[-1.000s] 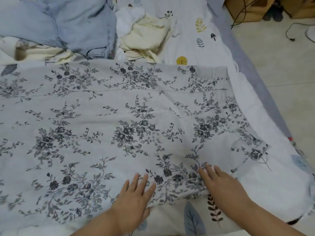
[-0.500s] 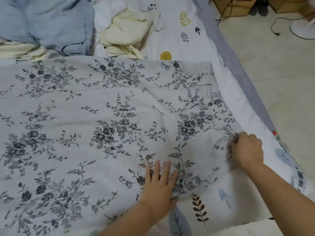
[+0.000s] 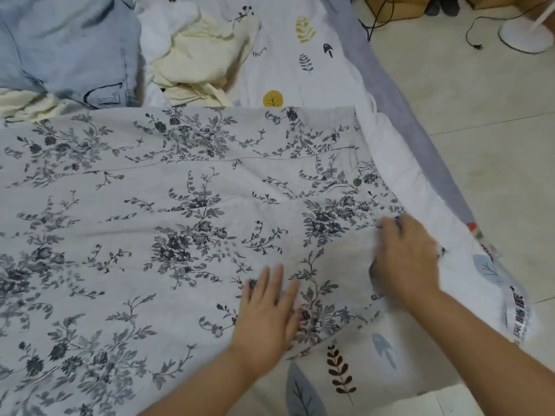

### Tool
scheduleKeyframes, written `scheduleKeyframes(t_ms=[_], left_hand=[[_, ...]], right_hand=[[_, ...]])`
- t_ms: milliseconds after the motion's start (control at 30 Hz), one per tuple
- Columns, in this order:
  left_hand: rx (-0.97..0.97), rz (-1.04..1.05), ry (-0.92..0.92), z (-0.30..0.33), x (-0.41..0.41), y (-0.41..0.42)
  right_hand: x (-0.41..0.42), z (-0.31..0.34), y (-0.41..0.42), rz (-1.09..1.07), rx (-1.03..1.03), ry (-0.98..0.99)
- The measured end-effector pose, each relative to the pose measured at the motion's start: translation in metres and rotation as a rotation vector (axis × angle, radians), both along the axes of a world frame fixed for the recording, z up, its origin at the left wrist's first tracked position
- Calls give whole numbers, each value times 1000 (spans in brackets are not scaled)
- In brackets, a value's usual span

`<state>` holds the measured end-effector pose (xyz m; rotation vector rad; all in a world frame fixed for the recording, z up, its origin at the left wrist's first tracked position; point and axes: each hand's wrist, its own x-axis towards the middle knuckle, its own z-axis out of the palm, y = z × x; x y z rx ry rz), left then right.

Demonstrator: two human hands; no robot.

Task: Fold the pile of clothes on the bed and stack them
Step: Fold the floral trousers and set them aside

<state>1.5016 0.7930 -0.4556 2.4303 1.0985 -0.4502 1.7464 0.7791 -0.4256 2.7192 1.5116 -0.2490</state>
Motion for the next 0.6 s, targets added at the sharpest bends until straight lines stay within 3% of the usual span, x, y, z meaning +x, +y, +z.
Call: scheduleKeyframes(t_ms=[100,167,333,400,500,600], left_hand=[[16,96,77,-10,-6,11],[1,52,161,-16,-11,16],[-73,47,70,-9,-6,9],[-127,-85,19,-3,-3,-3],[-171,-286,108,-1,0,-10],[-201,-286,131,3,5,-1]], right_hand=[[-29,-25,-1,276,-113,131],[-27,-38,-7,376,-273,102],[4,-30,-21,342,-317,45],[16,-22,-28,354,-318,46],[36,-10,-37,445,-443,36],[44,-2,-38,530,-502,-2]])
